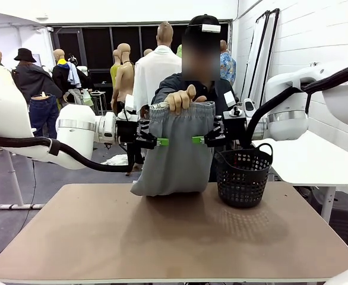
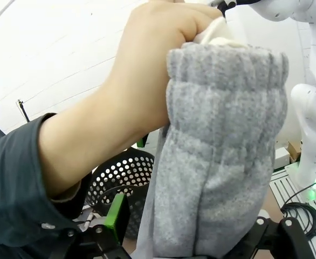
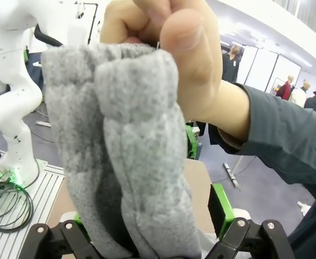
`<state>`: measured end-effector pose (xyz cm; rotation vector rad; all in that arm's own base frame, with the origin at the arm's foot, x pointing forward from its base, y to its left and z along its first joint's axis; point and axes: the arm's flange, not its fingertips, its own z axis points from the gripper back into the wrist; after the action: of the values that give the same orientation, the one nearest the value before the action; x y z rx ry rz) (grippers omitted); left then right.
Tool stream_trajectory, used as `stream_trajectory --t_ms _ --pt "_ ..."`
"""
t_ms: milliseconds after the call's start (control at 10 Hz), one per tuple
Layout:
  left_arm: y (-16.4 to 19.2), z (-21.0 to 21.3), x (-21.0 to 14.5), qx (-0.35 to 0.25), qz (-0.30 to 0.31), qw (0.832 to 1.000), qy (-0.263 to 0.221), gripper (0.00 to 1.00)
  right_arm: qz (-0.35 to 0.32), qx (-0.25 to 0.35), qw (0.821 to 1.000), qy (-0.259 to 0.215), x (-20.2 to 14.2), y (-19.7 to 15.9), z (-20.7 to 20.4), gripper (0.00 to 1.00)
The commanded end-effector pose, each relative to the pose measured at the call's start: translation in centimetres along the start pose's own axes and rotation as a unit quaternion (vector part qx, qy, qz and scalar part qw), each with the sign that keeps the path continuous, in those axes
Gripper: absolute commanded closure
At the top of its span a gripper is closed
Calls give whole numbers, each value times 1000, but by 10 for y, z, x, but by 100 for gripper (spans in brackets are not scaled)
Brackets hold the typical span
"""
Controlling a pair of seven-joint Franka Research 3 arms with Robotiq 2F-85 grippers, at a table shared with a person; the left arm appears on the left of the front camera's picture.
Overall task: Fold the training pants.
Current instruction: Grab both ends of the Training pants handed by a person.
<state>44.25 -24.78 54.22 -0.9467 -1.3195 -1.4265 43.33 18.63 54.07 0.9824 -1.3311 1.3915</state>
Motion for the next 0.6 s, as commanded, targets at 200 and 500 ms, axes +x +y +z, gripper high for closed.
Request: stream_trajectory --t_ms 200,500 --pt "7 0 0 13 18 999 -29 66 -20 3 999 -26 -5 -11 -1 44" --pt "10 4 1 13 31 998 -49 100 -28 8 999 -22 -6 -13 -2 100"
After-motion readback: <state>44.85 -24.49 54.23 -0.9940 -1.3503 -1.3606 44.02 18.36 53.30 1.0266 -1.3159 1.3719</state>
